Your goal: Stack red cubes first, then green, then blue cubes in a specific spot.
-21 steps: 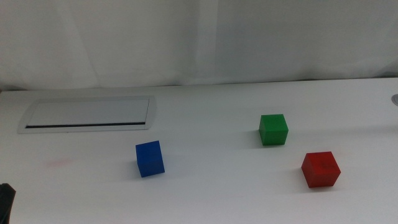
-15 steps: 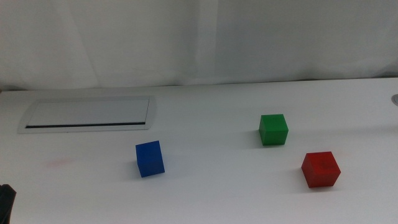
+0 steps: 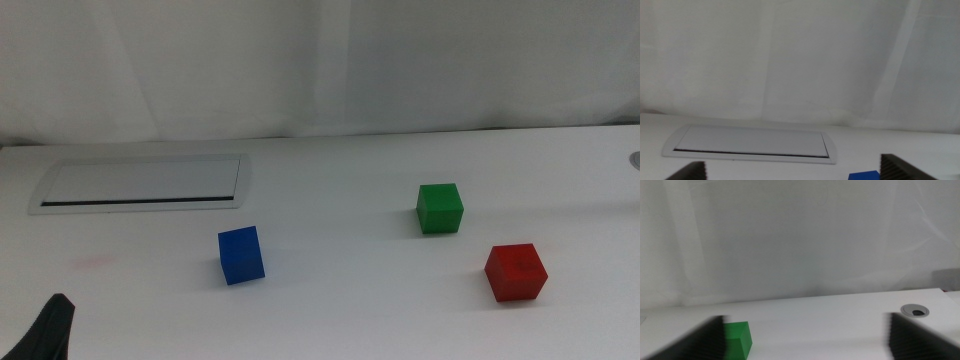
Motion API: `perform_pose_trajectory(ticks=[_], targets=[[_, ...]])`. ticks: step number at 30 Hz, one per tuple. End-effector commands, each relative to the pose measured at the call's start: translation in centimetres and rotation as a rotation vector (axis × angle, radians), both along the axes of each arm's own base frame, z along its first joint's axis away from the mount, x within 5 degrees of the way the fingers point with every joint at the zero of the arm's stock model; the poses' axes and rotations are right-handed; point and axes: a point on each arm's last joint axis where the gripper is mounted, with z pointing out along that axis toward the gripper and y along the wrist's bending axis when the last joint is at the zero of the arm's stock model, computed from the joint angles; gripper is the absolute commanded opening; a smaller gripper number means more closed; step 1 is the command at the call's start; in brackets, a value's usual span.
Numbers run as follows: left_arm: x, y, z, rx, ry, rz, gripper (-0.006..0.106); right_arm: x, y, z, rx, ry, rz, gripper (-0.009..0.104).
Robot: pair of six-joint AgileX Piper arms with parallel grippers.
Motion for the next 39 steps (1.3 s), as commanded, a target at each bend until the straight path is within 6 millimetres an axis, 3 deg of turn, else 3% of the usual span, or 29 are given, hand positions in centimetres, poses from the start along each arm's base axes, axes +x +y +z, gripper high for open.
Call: perform_pose_trajectory(ticks=[1,9,13,18,27,31,39], targets=[[0.0,0.0,-1.3,-0.03,0.03,0.003,0.092,0.0,0.0,-1.4,0.003,0.042,-0.004,0.103],[0.0,0.0,-1.2,-0.03,0.027,0.002,0.092,0.0,0.0,-1.0,0.007,0.003,0.0,0.103],[0.0,0.0,-1.2,-0.033,0.027,0.002,0.092,0.0,0.0,0.2,0.015,-0.025,-0.001,0.103],[0.0,0.0,-1.2,-0.033,0.027,0.002,0.092,0.0,-0.1,3.0,0.073,0.055,-0.009,0.103],[0.0,0.0,-1.2,-0.033,0.027,0.002,0.092,1.4,0.0,11.2,-0.002,0.263,-0.027,0.103],[0.0,0.0,-1.2,-0.033,0.027,0.002,0.092,3.6,0.3,14.7,-0.014,0.385,-0.034,0.103],[0.0,0.0,-1.2,-0.033,0.027,0.002,0.089,8.6,1.3,16.7,-0.02,0.579,-0.022,0.103]])
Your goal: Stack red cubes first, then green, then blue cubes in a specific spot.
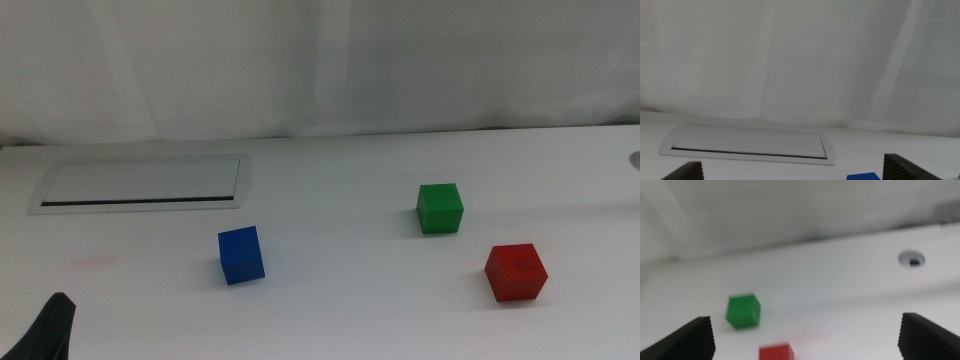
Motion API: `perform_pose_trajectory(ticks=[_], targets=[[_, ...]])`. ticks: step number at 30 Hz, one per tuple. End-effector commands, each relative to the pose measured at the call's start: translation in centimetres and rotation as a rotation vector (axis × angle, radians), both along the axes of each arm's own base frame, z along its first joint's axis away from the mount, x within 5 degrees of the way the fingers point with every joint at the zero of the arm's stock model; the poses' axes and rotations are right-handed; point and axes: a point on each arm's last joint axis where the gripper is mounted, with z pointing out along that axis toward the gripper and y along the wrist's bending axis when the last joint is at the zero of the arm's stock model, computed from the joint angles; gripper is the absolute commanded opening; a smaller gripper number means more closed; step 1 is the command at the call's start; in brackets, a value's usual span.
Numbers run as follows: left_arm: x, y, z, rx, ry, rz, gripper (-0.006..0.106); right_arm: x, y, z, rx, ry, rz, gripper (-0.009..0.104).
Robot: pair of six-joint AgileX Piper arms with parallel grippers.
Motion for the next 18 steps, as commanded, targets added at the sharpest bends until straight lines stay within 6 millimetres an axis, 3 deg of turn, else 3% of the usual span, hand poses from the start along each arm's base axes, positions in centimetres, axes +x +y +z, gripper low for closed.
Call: perform_pose_trajectory(ticks=[1,10,18], targets=[[0.0,0.0,-1.2,-0.016,0.026,0.001,0.089,1.9,0.2,-0.1,-0.049,0.115,0.017,0.103],[0.0,0.0,-1.2,-0.016,0.026,0.001,0.089,7.8,1.7,-2.0,-0.093,0.483,0.08,0.103],[0.0,0.0,-1.2,-0.016,0.026,0.001,0.089,10.4,5.0,-5.1,-0.125,0.592,0.171,0.103]])
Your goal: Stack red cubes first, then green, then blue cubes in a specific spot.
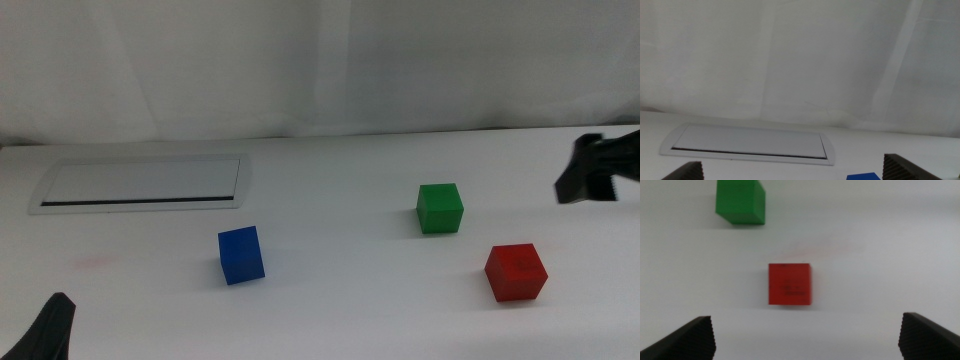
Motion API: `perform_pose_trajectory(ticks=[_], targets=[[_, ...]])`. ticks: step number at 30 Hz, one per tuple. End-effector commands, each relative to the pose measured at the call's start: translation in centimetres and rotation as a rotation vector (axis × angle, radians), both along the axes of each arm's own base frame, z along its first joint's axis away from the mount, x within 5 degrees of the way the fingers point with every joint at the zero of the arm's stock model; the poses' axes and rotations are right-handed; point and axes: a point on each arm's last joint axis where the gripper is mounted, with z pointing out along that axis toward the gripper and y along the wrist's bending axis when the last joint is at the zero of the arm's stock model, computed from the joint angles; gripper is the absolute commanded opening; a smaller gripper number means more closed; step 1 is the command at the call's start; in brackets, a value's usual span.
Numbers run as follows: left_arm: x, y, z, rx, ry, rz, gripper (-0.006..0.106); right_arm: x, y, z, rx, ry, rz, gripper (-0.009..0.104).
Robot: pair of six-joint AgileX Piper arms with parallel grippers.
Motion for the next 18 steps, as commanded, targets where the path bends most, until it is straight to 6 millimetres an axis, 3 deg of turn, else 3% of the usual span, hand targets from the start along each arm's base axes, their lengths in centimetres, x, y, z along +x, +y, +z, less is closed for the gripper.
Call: perform_pose_trajectory(ticks=[1,10,18], targets=[[0.0,0.0,-1.2,-0.014,0.026,0.001,0.089,0.8,1.1,-0.8,0.006,0.016,0.013,0.103],[0.0,0.0,-1.2,-0.014,0.026,0.001,0.089,3.8,2.5,-5.5,-0.025,0.151,0.007,0.103],[0.0,0.0,-1.2,-0.014,0.026,0.001,0.089,5.1,3.1,-10.4,-0.034,0.189,-0.012,0.103]])
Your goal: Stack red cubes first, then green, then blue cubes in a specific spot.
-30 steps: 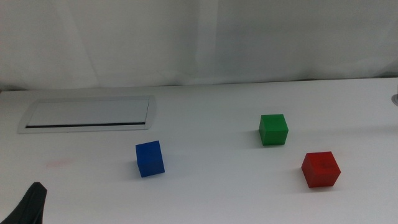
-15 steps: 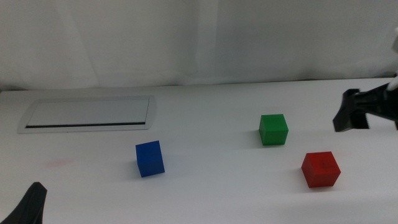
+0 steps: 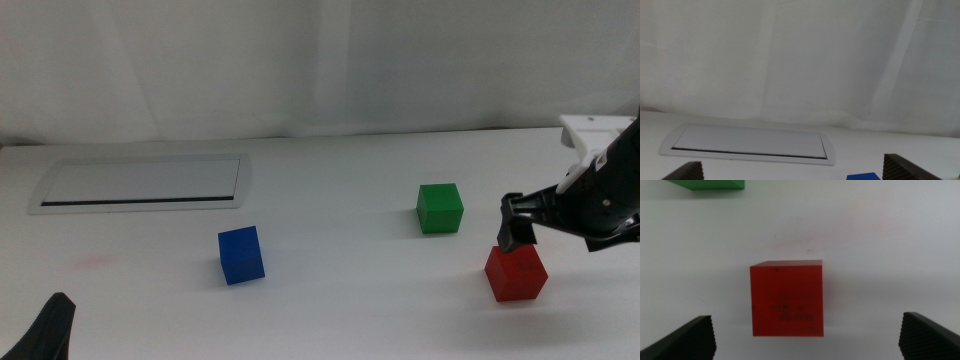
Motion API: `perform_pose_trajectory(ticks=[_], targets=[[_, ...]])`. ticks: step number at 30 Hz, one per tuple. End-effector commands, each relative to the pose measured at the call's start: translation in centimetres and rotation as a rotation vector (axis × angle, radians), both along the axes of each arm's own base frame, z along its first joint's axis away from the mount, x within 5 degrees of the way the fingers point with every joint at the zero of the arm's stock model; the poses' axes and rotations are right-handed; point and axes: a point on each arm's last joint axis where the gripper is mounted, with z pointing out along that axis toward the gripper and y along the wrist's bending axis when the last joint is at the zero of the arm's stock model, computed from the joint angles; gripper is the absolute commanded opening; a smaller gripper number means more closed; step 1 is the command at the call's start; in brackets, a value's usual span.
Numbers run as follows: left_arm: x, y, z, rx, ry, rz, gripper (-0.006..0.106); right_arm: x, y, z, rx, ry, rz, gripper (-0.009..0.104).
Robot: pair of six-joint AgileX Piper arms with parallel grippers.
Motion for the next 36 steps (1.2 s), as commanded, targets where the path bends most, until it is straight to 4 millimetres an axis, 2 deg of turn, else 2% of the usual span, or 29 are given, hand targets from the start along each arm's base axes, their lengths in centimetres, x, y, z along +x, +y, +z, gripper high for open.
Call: perform_pose_trajectory(ticks=[1,8,14,21,26,28,30,33,34,36], targets=[[0.0,0.0,-1.2,-0.014,0.026,0.001,0.089,0.2,0.4,-1.1,0.001,-0.024,-0.005,0.103],[0.0,0.0,-1.2,-0.014,0.026,0.001,0.089,0.1,2.4,-3.7,-0.059,-0.029,0.007,0.103],[0.0,0.0,-1.2,-0.014,0.026,0.001,0.089,0.6,2.7,-5.6,-0.094,-0.001,-0.042,0.102],[0.0,0.0,-1.2,-0.014,0.026,0.001,0.089,1.0,2.9,-6.2,-0.084,-0.011,-0.04,0.091],[0.0,0.0,-1.2,-0.014,0.026,0.001,0.089,0.9,3.0,-7.4,-0.09,0.038,-0.042,0.074],[0.0,0.0,-1.2,-0.014,0.025,0.001,0.089,0.9,3.1,-8.0,-0.094,0.059,-0.045,0.063],[0.0,0.0,-1.2,-0.014,0.023,0.0,0.089,1.0,3.1,-8.1,-0.093,0.063,-0.056,0.045],[0.0,0.0,-1.2,-0.015,0.023,0.0,0.089,1.1,3.1,-7.9,-0.087,0.051,-0.057,0.005],[0.0,0.0,-1.2,-0.015,0.023,0.0,0.089,1.2,3.2,-7.6,-0.084,0.042,-0.054,-0.002],[0.0,0.0,-1.2,-0.015,0.023,0.0,0.089,1.5,3.5,-6.0,-0.071,0.012,-0.051,-0.002]])
